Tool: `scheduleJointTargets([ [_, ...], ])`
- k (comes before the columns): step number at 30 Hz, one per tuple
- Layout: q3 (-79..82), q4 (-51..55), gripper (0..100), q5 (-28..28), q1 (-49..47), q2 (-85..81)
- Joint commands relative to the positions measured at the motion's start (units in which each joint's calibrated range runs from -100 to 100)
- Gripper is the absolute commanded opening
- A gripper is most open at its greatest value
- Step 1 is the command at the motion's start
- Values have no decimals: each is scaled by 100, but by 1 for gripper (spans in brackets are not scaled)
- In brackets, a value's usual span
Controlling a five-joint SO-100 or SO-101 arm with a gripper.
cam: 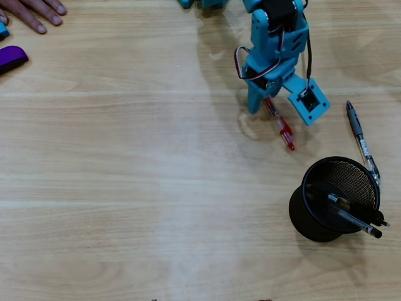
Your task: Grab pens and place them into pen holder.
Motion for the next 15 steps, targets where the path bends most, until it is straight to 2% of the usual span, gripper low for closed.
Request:
scheduleJointTargets([
  [1, -269, -9, 20, -61, -87, -31],
  [5, -124, 163, 20, -234, -95, -22],
  [15, 401, 112, 20, -249, -30, 324],
])
